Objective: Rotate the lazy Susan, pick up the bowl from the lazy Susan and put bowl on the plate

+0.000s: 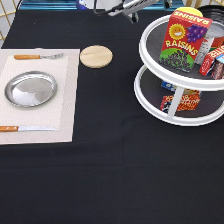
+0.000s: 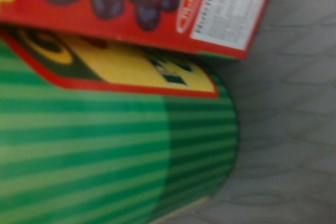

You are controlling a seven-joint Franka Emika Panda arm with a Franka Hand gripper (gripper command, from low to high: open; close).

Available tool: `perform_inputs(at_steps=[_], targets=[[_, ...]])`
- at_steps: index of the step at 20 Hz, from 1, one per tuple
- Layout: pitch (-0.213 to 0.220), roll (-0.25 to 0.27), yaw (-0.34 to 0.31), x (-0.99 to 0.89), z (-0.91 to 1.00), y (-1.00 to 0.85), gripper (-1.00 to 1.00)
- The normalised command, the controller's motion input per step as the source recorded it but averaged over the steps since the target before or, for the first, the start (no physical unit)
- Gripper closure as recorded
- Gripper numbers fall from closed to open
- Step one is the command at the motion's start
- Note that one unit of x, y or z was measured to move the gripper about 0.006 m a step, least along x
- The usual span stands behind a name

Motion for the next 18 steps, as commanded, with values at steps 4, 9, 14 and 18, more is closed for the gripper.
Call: perform_inputs(at_steps=[4,9,14,18], targets=[[-0.232,0.015,0.027,-0.05,-0.50,0.00,-1.00],[-0.191,-0.086,0.024,-0.08,-0.49,0.00,-1.00],[-0.097,-0.085,0.020,-0.20,-0.42,0.00,-1.00],[0.034,-0.051,0.005,-0.18,-0.03,0.09,-1.00]])
